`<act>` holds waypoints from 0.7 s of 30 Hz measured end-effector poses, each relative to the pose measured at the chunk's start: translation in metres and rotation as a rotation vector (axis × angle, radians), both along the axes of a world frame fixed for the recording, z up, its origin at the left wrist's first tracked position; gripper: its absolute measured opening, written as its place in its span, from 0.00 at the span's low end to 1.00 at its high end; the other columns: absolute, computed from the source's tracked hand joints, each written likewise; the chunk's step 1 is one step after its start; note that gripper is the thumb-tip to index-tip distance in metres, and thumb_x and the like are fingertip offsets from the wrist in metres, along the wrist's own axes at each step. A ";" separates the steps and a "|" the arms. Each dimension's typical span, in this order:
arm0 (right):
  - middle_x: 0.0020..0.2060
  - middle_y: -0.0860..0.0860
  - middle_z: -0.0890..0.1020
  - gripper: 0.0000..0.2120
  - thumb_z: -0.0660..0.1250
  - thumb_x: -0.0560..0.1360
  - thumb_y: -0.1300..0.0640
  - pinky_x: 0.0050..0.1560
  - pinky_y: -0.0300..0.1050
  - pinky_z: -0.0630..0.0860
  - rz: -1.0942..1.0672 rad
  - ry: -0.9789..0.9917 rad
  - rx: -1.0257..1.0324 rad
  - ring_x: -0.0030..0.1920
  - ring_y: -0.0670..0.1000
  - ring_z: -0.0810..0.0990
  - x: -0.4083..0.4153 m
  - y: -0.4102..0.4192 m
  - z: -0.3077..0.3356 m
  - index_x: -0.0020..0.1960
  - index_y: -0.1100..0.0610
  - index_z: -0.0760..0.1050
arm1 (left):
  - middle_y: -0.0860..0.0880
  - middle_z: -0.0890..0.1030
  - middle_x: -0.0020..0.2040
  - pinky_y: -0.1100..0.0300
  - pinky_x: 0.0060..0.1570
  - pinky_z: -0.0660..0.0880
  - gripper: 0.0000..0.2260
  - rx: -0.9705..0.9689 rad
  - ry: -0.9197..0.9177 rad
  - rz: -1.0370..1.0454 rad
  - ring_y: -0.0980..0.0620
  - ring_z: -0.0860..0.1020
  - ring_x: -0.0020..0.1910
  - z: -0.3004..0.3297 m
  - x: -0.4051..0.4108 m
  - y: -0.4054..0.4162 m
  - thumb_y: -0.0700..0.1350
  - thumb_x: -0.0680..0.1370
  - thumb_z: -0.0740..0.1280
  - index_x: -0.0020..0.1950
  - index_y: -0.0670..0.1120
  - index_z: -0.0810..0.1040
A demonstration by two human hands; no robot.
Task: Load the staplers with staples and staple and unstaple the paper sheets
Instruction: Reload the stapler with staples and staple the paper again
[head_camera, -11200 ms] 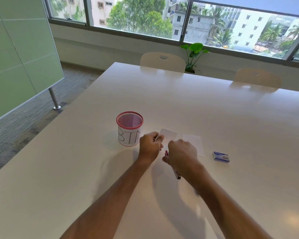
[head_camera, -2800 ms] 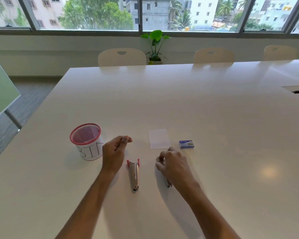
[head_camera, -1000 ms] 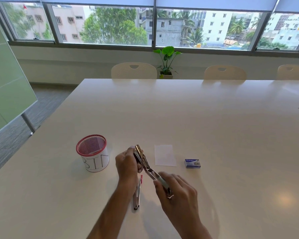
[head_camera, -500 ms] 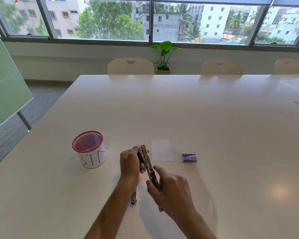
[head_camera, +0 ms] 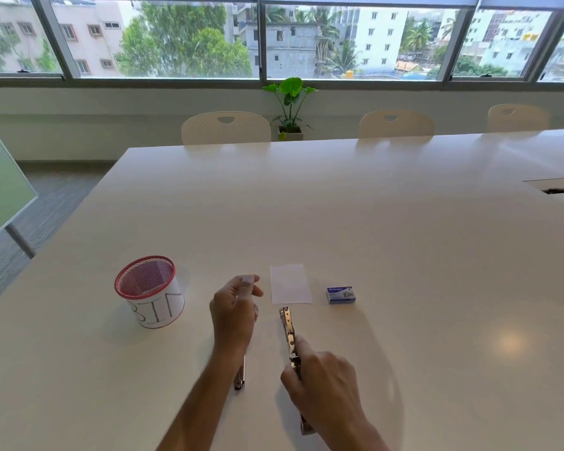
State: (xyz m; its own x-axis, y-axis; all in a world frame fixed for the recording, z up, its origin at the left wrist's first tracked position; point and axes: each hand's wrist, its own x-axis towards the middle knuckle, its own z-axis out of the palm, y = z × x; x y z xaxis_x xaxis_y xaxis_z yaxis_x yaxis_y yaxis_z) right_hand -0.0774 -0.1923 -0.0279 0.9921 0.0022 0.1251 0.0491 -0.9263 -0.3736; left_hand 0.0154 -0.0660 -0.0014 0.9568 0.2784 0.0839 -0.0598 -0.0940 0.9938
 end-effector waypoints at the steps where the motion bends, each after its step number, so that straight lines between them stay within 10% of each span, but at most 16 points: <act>1: 0.42 0.53 0.84 0.23 0.52 0.74 0.47 0.43 0.47 0.76 -0.005 0.013 0.005 0.42 0.54 0.82 0.000 0.000 -0.001 0.68 0.49 0.67 | 0.49 0.81 0.34 0.63 0.18 0.64 0.11 0.011 -0.023 -0.013 0.54 0.70 0.21 0.000 0.000 -0.001 0.45 0.80 0.61 0.43 0.50 0.82; 13: 0.47 0.54 0.83 0.16 0.57 0.74 0.45 0.41 0.44 0.71 0.006 0.096 0.038 0.46 0.58 0.82 -0.002 -0.005 -0.003 0.59 0.51 0.69 | 0.54 0.77 0.25 0.63 0.30 0.74 0.09 0.332 -0.186 -0.229 0.58 0.75 0.24 0.008 -0.010 -0.051 0.40 0.77 0.65 0.42 0.52 0.82; 21: 0.46 0.48 0.85 0.22 0.60 0.72 0.39 0.53 0.42 0.74 -0.094 0.058 0.182 0.50 0.49 0.82 -0.005 -0.061 0.001 0.64 0.45 0.72 | 0.46 0.82 0.49 0.58 0.49 0.74 0.17 0.799 -0.093 -0.354 0.47 0.80 0.49 0.013 0.001 -0.113 0.51 0.74 0.66 0.62 0.48 0.77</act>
State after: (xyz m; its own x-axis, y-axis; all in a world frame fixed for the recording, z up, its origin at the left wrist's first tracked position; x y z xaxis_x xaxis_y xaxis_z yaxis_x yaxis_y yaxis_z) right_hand -0.0823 -0.2535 -0.0265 0.9925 -0.1077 0.0574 -0.0605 -0.8426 -0.5352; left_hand 0.0167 -0.1790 0.0118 0.9554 -0.2083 0.2092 -0.2945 -0.7200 0.6284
